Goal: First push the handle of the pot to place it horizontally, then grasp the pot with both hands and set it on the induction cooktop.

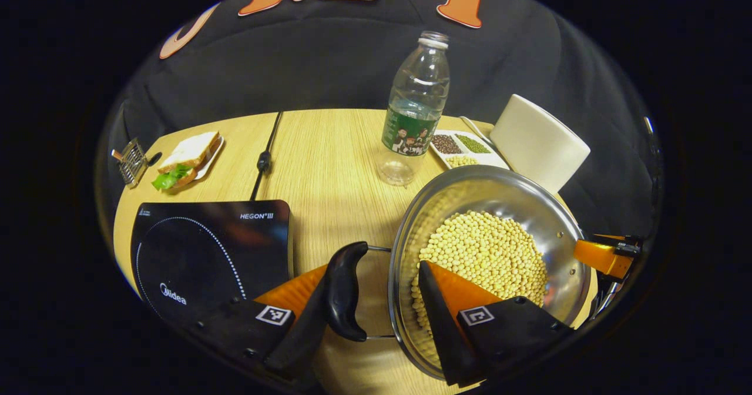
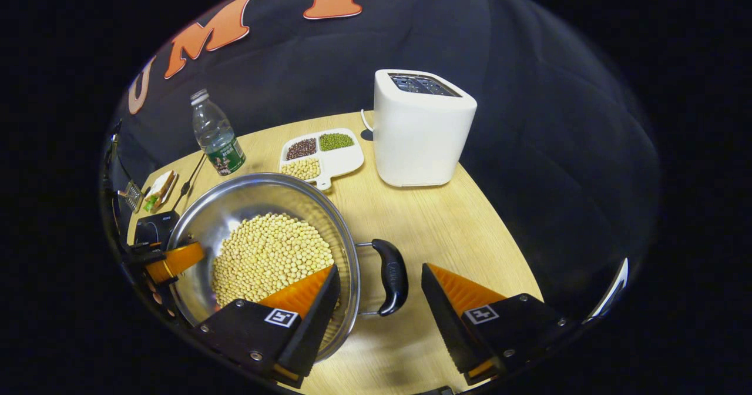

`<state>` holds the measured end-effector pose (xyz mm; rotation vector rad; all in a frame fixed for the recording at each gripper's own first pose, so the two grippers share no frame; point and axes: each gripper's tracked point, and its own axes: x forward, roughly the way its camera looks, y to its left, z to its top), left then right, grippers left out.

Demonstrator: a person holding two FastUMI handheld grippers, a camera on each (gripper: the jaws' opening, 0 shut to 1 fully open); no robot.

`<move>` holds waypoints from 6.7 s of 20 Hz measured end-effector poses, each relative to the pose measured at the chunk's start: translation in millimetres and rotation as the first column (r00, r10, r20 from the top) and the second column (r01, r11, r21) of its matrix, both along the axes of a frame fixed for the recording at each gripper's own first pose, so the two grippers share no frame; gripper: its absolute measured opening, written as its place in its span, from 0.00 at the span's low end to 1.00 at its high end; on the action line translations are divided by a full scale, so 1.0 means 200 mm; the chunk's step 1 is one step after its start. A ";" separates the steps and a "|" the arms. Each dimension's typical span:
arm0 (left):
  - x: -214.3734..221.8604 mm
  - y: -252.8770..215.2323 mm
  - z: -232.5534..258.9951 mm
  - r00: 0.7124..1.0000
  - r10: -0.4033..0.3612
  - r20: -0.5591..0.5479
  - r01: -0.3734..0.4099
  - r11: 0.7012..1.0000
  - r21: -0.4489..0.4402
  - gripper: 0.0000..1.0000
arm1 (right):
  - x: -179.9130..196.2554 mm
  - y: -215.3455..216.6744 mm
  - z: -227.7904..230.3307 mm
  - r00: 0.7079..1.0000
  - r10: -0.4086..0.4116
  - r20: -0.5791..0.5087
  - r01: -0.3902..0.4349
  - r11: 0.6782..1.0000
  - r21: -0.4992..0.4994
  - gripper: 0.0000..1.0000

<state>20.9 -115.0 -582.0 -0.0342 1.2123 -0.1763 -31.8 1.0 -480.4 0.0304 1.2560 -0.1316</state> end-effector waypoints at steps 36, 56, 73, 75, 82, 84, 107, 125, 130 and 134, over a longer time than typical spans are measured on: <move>0.16 0.36 0.45 0.957 0.019 0.289 -0.073 0.981 0.178 0.85 | 0.04 0.30 0.30 0.989 -0.024 0.144 0.016 0.998 0.057 0.61; 0.03 1.11 0.87 0.922 0.119 0.370 -0.236 0.927 0.291 0.81 | 0.13 1.07 0.50 0.967 0.159 0.197 -0.186 0.974 0.129 0.55; -0.09 1.66 0.94 0.910 0.206 0.361 -0.334 0.879 0.340 0.85 | 0.09 1.61 0.45 0.949 0.251 0.189 -0.286 0.940 0.187 0.61; -0.09 1.69 0.92 0.913 0.205 0.352 -0.330 0.877 0.348 0.82 | 0.08 1.63 0.40 0.951 0.256 0.176 -0.288 0.938 0.191 0.61; -0.12 1.74 0.76 0.929 0.219 0.297 -0.319 0.882 0.346 0.85 | 0.04 1.69 0.29 0.956 0.261 0.132 -0.282 0.941 0.185 0.61; -0.12 1.75 0.72 0.931 0.225 0.286 -0.320 0.880 0.350 0.82 | 0.04 1.70 0.26 0.957 0.263 0.123 -0.283 0.940 0.189 0.61; -0.15 1.74 0.60 0.949 0.222 0.224 -0.293 0.881 0.370 0.93 | 0.02 1.70 0.20 0.957 0.273 0.099 -0.286 0.944 0.165 0.72; 0.13 1.36 1.85 0.657 0.097 0.748 -0.376 0.902 0.213 0.95 | 0.25 1.31 1.30 0.728 0.204 0.654 -0.365 0.923 0.119 0.91; 0.13 1.17 2.16 0.563 0.078 0.823 -0.331 0.933 0.138 0.94 | 0.29 1.04 1.61 0.647 0.190 0.738 -0.341 0.938 0.058 0.91; 0.10 1.07 2.35 0.502 0.090 0.860 -0.305 0.949 0.078 0.98 | 0.31 0.89 1.88 0.542 0.176 0.822 -0.343 0.939 0.025 0.91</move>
